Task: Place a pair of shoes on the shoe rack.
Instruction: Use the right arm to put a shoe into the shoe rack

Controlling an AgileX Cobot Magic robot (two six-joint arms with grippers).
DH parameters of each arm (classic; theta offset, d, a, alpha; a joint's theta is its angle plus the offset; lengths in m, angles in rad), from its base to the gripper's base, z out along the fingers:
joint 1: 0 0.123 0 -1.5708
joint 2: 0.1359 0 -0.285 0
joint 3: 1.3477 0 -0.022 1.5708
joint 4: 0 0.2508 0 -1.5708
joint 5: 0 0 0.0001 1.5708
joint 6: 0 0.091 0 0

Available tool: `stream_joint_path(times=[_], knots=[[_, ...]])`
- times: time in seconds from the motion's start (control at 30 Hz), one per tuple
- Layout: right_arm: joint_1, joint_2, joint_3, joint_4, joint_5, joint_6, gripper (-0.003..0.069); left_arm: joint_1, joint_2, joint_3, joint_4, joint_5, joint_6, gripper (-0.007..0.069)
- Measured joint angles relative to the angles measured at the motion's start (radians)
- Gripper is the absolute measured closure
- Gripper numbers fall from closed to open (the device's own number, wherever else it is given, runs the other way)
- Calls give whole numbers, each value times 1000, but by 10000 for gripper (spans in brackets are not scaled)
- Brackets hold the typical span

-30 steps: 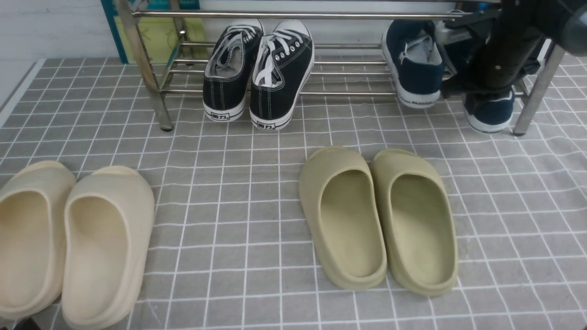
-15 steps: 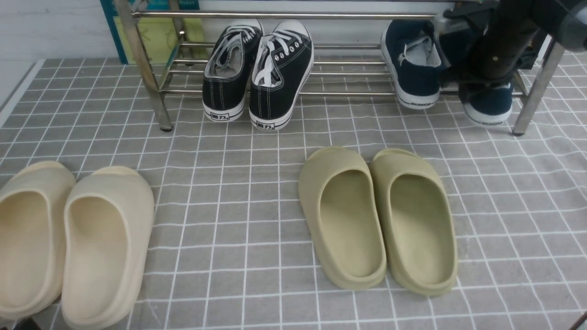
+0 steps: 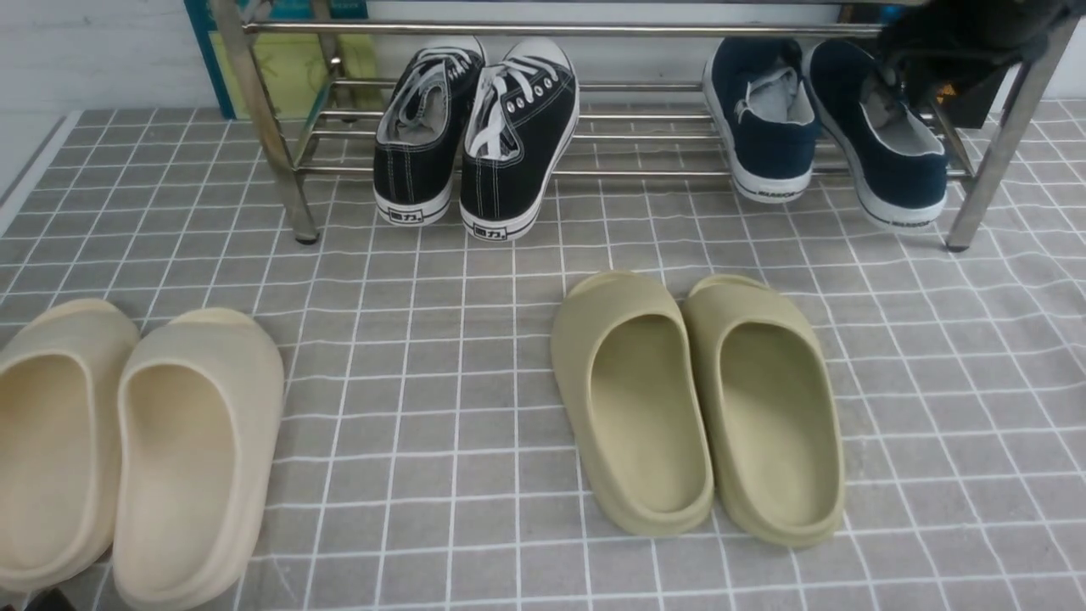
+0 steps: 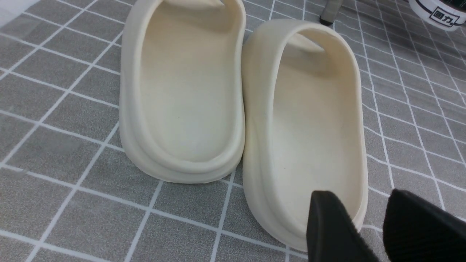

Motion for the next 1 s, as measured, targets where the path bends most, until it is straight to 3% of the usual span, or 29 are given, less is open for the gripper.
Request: stream_joint_path(times=[0.17,0.2,0.27,0.5,0.73,1.0], knots=[[-4,-44,232,-20,-15,-16,591,0,0,0,0,0,0,386],[-4,-44,232,-22,-20,-16,591,0,0,0,0,0,0,386],[-8,-30,314,-56,-114,-16,657,0,0,0,0,0,0,386],[-10,44,356,-139,-322,13,662,0,0,0,0,0,0,386],[-11,55,365,-187,-452,162,662,0,0,0,0,0,0,386],[-11,51,365,-185,-454,192,662,0,0,0,0,0,0,386]])
